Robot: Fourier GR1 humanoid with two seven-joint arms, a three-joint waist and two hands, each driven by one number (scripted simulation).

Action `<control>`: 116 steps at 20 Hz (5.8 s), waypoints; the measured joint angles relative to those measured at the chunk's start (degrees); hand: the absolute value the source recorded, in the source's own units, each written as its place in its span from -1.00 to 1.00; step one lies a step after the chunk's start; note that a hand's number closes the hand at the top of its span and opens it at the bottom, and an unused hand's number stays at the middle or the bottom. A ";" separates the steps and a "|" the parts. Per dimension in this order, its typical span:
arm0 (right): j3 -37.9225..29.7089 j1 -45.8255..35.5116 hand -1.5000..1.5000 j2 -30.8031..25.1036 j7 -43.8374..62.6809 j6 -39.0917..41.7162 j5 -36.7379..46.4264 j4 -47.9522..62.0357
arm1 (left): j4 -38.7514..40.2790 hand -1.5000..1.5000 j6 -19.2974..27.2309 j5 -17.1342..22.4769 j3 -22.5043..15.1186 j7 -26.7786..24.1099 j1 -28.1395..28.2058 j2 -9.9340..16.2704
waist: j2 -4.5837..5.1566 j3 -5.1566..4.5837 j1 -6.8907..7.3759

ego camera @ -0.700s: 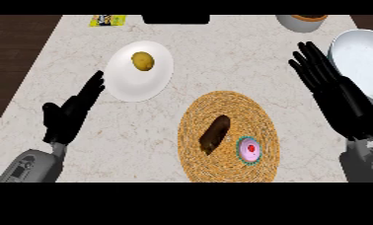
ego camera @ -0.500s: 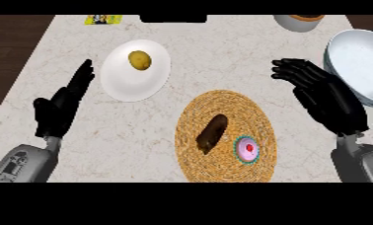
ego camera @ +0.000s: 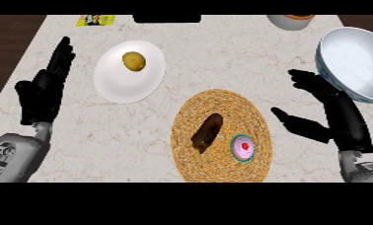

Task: Pick the sweet potato from the placemat and place it in the bowl

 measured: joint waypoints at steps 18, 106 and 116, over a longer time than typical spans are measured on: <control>19.82 -25.53 -1.00 -0.15 40.68 25.48 9.70 2.20 | -3.08 0.00 1.96 -4.70 -1.77 3.60 -1.50 -3.10 | 0.65 -0.09 2.44; 2.56 -40.54 1.00 11.20 39.44 -19.12 47.96 34.88 | -8.65 0.00 -8.18 -15.34 11.45 6.84 4.49 -11.18 | 0.27 0.06 -0.15; -9.56 -33.06 1.00 0.50 24.08 -24.97 41.40 38.01 | -10.12 0.00 -8.77 -16.66 11.05 8.28 3.95 -12.55 | 0.59 0.10 0.63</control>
